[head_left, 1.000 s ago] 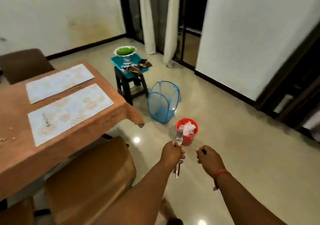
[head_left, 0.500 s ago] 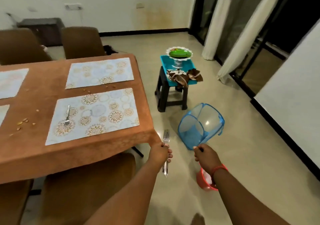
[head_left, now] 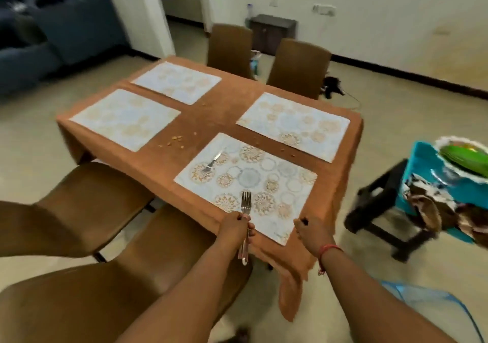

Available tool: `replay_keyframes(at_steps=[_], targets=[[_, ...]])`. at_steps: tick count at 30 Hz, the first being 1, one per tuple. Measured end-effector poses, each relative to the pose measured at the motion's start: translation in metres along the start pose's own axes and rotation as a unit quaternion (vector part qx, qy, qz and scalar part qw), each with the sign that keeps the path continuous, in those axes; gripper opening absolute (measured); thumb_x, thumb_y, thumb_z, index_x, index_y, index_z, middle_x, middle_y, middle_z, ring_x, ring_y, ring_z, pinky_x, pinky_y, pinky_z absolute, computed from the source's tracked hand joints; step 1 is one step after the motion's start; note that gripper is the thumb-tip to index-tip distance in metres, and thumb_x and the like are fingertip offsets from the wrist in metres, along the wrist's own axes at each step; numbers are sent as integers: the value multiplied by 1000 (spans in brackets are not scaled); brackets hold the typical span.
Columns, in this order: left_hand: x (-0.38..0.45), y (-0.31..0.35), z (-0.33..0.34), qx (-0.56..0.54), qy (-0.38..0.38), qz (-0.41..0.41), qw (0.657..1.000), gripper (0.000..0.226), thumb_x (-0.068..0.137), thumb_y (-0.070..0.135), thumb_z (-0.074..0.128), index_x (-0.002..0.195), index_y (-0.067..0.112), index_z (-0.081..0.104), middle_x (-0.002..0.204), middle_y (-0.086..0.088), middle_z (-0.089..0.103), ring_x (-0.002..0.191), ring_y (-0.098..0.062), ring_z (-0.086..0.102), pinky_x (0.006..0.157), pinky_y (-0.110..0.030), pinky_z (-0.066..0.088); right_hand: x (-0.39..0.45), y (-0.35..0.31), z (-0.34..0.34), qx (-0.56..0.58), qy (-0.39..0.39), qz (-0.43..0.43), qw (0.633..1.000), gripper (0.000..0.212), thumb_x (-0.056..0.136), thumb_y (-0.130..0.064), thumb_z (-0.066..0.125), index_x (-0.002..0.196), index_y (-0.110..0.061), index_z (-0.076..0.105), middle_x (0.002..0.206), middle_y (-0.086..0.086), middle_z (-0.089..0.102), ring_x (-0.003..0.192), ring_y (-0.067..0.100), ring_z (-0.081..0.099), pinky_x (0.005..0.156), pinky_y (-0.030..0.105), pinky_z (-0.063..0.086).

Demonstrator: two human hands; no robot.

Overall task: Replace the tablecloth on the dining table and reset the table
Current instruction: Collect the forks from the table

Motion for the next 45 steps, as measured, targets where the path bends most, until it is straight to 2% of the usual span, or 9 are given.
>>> replay_keyframes(at_steps=[5,12,16,22,31,35,37,40,45], targets=[[38,23,-67,-69,99,-11,993,17,105,13,45,108,4,59,84,-10,62,65,-19,60,55,-29,51,58,-102,40,-118,-78,-126,982,23,101,-31,51,80,-21,51,77,0,56,69,17,53,60,29,40],[78,27,-123,-110,176,-24,978,18,104,16,46,103,3,58,86,-16,62,72,-27,61,67,-42,56,122,-185,107,-264,-137,-239,924,16,101,-27,50,90,-16,53,89,4,59,80,21,55,72,32,45],[94,23,-136,-165,236,-32,957,18,104,15,44,100,3,57,81,-15,61,71,-26,60,64,-37,51,165,-218,137,-336,-153,-306,877,16,101,-28,49,104,-15,57,111,10,60,98,26,60,86,38,51],[91,5,-131,-198,326,-90,920,21,103,13,44,96,3,61,84,-16,68,68,-23,63,66,-38,56,218,-263,183,-390,-186,-366,824,43,98,-17,48,141,-15,43,151,9,31,116,35,60,92,45,51],[74,-5,-101,-269,406,-141,862,20,103,14,46,92,10,62,80,-10,67,72,-23,63,67,-36,57,247,-285,213,-462,-164,-458,741,40,92,-7,47,132,-13,46,140,12,36,97,39,65,66,43,44],[70,-3,-96,-275,404,-141,861,19,103,12,45,95,7,62,80,-11,67,71,-23,63,73,-39,58,243,-275,209,-480,-159,-471,723,35,94,-10,48,129,-11,50,127,12,51,96,34,66,72,40,48],[71,0,-96,-273,396,-136,866,18,102,9,44,96,5,61,80,-12,66,68,-22,63,73,-40,59,241,-269,204,-478,-173,-453,732,30,96,-13,48,126,-12,52,121,11,57,99,33,66,77,41,51],[76,8,-93,-258,378,-124,880,19,103,11,45,93,5,60,81,-13,66,68,-22,64,71,-39,58,241,-254,196,-407,-220,-385,799,23,99,-26,50,113,-10,60,110,12,65,96,31,65,79,39,51],[91,31,-80,-234,318,-97,914,18,104,17,47,100,5,60,82,-12,66,69,-23,64,65,-38,57,215,-217,169,-85,-397,-171,898,16,91,-10,65,76,-10,65,78,9,66,69,21,63,62,32,51]])
Point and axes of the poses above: each hand's wrist, its own x-axis towards the middle knuckle, its own z-axis out of the palm, y = z × x, the point moved 7 cm from there along x, towards the middle knuckle
